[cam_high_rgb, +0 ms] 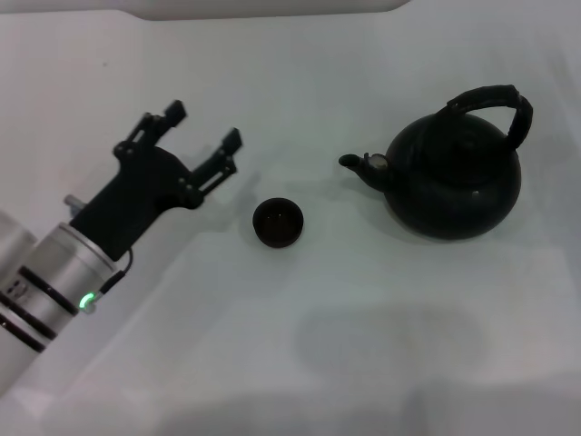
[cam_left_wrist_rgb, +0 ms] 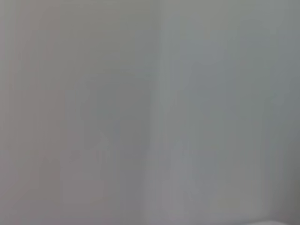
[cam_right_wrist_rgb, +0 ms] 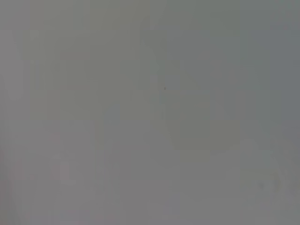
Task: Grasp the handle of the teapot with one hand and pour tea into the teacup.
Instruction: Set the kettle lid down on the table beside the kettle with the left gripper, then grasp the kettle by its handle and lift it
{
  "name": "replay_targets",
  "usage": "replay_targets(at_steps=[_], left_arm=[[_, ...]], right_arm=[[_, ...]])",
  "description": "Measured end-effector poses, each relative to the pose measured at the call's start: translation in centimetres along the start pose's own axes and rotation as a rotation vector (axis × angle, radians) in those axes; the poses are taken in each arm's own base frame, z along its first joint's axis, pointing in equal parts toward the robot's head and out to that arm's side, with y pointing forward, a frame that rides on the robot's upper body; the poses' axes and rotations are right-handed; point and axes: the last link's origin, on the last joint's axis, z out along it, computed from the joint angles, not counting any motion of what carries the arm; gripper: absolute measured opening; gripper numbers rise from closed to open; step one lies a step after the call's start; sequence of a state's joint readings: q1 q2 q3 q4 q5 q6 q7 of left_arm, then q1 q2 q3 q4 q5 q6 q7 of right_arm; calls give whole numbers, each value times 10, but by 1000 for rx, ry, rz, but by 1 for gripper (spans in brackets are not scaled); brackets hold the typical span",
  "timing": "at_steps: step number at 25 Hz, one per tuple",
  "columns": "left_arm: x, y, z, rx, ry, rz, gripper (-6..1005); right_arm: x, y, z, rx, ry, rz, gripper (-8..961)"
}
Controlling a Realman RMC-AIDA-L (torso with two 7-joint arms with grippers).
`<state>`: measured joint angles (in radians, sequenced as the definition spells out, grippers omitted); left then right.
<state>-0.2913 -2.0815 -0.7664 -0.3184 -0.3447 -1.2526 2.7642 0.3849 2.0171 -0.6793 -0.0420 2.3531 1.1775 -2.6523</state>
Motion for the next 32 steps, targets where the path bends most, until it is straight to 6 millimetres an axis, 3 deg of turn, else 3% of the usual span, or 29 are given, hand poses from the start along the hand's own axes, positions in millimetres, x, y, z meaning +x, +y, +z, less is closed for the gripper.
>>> replay_targets(at_steps=[15, 32], left_arm=[[8, -33, -22, 229, 93, -62, 850], [13, -56, -32, 377, 140, -91, 850]], right_arm=[[2, 2, -2, -6, 3, 6, 732], [1, 0, -2, 5, -1, 9, 731]])
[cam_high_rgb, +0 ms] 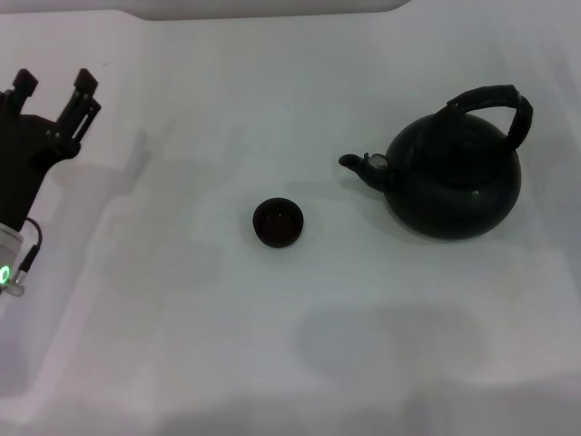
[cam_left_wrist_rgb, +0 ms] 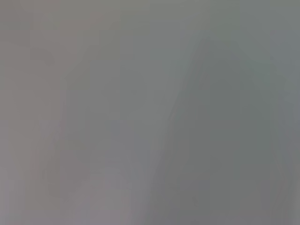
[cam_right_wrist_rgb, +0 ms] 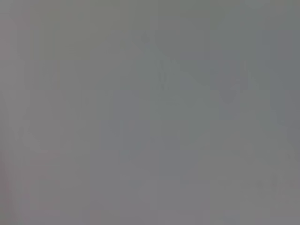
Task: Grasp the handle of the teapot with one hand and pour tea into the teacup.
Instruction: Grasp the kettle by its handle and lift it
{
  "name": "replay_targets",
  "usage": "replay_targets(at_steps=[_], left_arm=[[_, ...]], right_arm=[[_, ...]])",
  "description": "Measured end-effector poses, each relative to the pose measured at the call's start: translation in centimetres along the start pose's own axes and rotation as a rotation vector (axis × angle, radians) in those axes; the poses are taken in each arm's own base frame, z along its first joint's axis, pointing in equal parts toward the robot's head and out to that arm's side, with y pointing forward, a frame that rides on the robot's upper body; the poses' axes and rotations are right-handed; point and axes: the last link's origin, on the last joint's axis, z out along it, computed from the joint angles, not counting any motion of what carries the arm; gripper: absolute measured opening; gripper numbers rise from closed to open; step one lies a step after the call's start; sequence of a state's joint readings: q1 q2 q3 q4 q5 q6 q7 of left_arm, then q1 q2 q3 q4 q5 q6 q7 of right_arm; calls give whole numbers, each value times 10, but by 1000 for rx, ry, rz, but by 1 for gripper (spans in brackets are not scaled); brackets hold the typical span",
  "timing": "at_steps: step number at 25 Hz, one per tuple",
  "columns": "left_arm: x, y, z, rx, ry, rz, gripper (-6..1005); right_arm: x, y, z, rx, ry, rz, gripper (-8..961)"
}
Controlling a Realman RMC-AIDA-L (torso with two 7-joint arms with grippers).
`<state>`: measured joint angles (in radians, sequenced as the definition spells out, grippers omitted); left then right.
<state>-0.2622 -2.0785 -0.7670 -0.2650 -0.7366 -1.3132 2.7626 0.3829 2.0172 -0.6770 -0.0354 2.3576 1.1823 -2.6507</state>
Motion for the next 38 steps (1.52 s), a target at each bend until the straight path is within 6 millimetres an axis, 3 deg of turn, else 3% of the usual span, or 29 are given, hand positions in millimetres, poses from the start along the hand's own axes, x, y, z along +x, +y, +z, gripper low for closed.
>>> replay_targets(at_steps=[38], left_arm=[[4, -21, -9, 134, 35, -62, 850]], right_arm=[[-1, -1, 1, 5, -3, 0, 734]])
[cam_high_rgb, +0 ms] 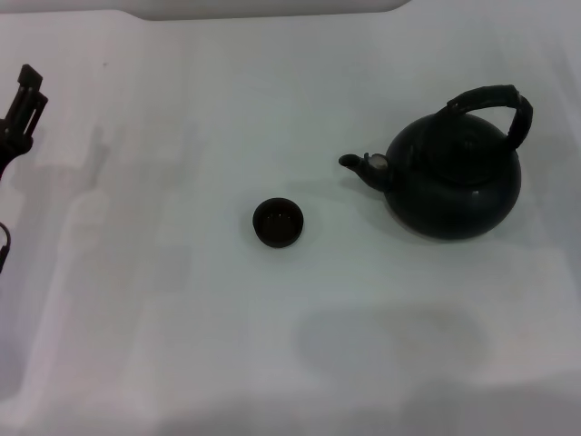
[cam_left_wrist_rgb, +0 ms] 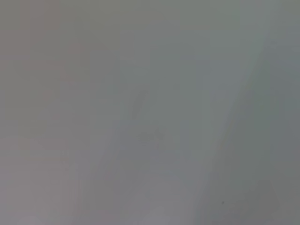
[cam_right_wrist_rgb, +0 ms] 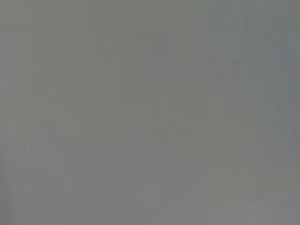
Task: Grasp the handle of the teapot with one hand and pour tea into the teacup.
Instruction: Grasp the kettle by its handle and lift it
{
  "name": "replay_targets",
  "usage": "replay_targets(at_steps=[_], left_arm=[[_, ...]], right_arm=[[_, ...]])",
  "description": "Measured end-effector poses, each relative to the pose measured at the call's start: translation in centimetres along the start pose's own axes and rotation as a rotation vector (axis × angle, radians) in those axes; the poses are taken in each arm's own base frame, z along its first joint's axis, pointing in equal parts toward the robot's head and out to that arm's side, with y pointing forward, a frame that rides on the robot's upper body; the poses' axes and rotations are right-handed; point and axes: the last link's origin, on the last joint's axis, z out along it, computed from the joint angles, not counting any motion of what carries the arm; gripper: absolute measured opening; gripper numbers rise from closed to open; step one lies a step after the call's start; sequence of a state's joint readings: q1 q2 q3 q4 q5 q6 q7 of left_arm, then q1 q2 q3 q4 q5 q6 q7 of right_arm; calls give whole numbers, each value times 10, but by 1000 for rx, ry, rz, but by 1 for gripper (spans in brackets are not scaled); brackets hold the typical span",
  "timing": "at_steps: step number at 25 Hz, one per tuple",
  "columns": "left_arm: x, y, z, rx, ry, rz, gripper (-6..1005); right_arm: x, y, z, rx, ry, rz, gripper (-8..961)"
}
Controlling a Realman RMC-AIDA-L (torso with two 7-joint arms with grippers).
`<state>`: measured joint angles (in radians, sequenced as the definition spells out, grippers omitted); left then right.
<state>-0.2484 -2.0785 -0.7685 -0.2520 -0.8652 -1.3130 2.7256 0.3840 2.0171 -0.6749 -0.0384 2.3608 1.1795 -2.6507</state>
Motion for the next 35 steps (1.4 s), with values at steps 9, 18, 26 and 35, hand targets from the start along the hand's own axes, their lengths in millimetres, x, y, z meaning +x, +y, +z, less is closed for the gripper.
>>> replay_targets(at_steps=[9, 18, 26, 35], left_arm=[[-1, 0, 0, 2, -4, 0, 849], [-1, -1, 0, 4, -8, 0, 850], [-1, -2, 0, 11, -5, -2, 850], [0, -1, 1, 10, -4, -2, 850]], right_arm=[[0, -1, -1, 2, 1, -1, 735], [0, -1, -1, 2, 1, -1, 735], [-1, -1, 0, 0, -1, -2, 735], [-1, 0, 1, -1, -3, -3, 736]])
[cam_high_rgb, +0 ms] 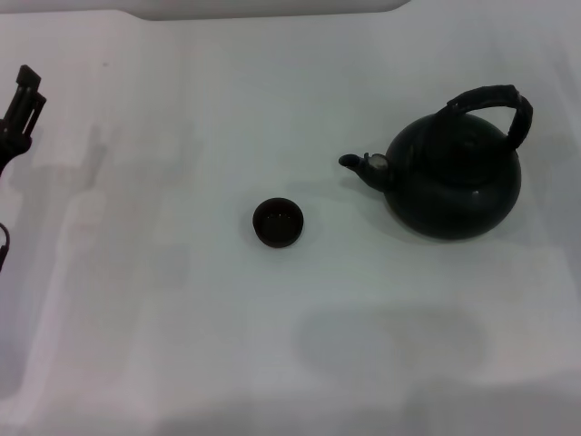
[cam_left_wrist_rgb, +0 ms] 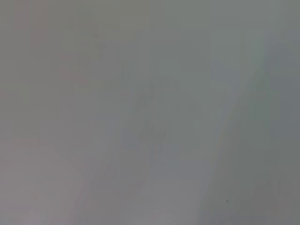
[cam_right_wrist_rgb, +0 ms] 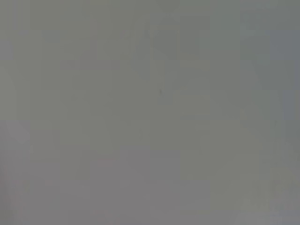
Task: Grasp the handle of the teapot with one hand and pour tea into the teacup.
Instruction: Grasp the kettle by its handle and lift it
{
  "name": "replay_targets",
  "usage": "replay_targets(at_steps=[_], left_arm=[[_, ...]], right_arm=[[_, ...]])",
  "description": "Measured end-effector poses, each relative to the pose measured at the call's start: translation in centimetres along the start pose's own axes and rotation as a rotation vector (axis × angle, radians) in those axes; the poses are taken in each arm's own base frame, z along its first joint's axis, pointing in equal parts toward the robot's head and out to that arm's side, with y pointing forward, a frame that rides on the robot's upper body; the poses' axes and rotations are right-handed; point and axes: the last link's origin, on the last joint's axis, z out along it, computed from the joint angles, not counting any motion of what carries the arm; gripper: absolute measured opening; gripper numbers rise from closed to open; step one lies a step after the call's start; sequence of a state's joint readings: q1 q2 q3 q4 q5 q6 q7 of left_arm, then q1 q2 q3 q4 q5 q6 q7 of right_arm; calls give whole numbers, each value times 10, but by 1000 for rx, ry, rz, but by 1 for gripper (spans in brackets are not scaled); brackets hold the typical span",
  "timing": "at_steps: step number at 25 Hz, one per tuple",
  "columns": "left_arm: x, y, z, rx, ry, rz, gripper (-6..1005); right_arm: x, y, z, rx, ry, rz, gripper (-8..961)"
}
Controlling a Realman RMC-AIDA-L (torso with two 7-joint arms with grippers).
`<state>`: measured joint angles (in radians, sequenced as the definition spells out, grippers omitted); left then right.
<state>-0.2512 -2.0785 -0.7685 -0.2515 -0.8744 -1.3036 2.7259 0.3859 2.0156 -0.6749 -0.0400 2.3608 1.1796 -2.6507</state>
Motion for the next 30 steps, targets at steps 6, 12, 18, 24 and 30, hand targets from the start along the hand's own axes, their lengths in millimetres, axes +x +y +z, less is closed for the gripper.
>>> replay_targets(at_steps=[6, 12, 18, 24, 30], left_arm=[[0, 0, 1, -2, 1, 0, 849], [0, 0, 1, -2, 1, 0, 849], [0, 0, 0, 1, -1, 0, 849], [0, -1, 0, 3, -1, 0, 849], [0, -1, 0, 6, 0, -1, 849]], right_arm=[[0, 0, 0, 0, 0, 0, 736], [0, 0, 0, -1, 0, 0, 736], [0, 0, 0, -1, 0, 0, 736], [0, 0, 0, -1, 0, 0, 737], [0, 0, 0, -1, 0, 0, 737]])
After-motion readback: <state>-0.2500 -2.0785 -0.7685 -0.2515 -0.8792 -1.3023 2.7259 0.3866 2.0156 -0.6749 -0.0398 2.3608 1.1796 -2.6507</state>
